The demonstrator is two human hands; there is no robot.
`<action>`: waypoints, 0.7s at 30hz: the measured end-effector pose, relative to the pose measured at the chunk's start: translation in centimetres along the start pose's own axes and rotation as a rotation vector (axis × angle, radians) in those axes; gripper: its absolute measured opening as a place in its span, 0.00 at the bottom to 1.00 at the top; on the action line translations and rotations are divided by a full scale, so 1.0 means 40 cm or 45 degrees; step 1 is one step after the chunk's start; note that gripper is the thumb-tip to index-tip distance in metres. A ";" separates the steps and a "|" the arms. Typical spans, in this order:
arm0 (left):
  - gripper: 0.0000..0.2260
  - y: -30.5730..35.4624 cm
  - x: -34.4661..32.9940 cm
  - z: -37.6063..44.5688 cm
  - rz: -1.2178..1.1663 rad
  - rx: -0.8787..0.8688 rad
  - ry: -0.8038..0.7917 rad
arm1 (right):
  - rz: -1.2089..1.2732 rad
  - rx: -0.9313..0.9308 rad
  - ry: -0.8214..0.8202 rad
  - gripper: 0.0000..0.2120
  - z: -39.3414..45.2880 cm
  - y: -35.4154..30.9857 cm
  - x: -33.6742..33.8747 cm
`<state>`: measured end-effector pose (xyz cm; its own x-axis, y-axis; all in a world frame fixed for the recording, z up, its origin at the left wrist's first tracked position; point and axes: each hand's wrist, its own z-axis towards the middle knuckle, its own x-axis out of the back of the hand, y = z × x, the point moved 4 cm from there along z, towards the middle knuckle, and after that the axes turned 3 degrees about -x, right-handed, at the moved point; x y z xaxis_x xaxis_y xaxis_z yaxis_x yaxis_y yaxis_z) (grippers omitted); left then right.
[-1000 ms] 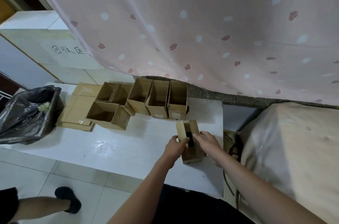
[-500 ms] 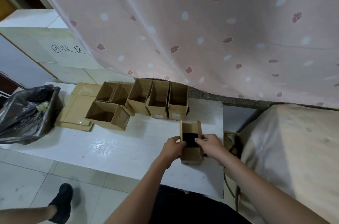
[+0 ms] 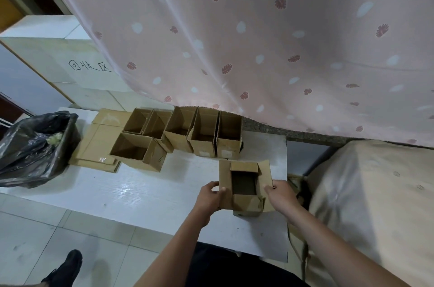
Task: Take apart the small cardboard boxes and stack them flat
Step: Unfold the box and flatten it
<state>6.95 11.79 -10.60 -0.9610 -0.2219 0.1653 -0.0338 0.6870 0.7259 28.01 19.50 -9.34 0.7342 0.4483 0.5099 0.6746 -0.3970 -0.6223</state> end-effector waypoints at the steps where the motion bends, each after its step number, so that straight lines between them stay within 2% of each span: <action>1: 0.25 0.009 0.000 -0.001 0.044 -0.040 0.008 | -0.046 0.032 -0.009 0.18 0.001 -0.007 0.001; 3: 0.33 0.033 0.001 -0.001 0.171 -0.155 0.060 | -0.204 0.126 -0.025 0.17 0.003 -0.031 0.005; 6: 0.38 0.074 0.002 0.005 0.325 -0.298 0.136 | -0.425 0.280 -0.019 0.17 0.002 -0.079 0.018; 9: 0.38 0.088 -0.008 0.020 0.496 -0.263 0.117 | -0.473 0.406 -0.111 0.16 0.005 -0.111 0.020; 11: 0.39 0.077 -0.019 0.025 0.546 -0.185 0.071 | -0.423 0.410 -0.134 0.07 0.007 -0.117 0.020; 12: 0.39 0.068 -0.026 0.026 0.521 -0.141 0.042 | -0.413 0.390 -0.103 0.09 0.011 -0.112 0.021; 14: 0.39 0.047 -0.036 0.026 0.496 -0.086 0.004 | -0.371 0.266 0.010 0.30 0.015 -0.083 0.024; 16: 0.37 0.033 -0.041 0.023 0.520 -0.064 0.009 | -0.194 0.091 0.086 0.42 0.012 -0.047 0.020; 19: 0.30 0.021 -0.046 0.015 0.526 -0.072 0.047 | -0.019 -0.162 -0.020 0.46 0.007 0.005 -0.017; 21: 0.27 0.017 -0.049 0.010 0.515 -0.081 0.048 | -0.002 -0.200 -0.104 0.45 0.001 0.015 -0.041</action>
<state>8.73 12.95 -10.70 -0.8824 0.0312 0.4694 0.3629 0.6802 0.6369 27.21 18.54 -10.57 0.7287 0.5102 0.4568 0.6841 -0.5136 -0.5178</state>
